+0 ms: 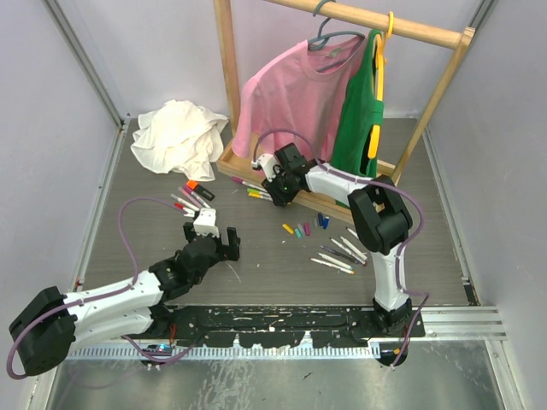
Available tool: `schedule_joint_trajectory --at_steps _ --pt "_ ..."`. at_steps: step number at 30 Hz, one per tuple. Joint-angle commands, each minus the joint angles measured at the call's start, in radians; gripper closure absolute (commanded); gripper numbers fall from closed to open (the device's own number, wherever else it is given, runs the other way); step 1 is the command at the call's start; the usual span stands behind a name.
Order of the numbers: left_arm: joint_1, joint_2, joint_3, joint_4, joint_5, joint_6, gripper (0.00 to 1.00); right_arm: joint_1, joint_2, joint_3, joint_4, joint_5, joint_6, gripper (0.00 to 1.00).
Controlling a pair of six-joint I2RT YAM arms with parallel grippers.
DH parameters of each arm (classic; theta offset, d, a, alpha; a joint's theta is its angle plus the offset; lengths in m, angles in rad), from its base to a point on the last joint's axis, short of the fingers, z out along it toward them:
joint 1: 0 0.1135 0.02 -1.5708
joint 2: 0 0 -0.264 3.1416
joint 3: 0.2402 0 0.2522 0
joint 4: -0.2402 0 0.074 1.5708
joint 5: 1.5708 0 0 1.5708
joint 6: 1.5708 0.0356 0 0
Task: Open the pen caps
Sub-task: Pick up the pen from the center of the board.
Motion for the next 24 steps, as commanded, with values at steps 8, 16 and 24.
schedule_joint_trajectory --at_steps 8,16,24 --pt "0.006 -0.001 0.039 0.043 -0.032 0.002 0.02 0.006 0.017 0.048 0.000 0.034 -0.009 0.68" --pt "0.007 0.003 0.040 0.043 -0.033 0.003 0.02 0.028 0.003 0.045 -0.051 -0.033 -0.087 0.77" --pt "0.008 -0.008 0.033 0.046 -0.031 0.003 0.02 0.073 0.029 0.053 -0.089 -0.034 -0.134 0.69"
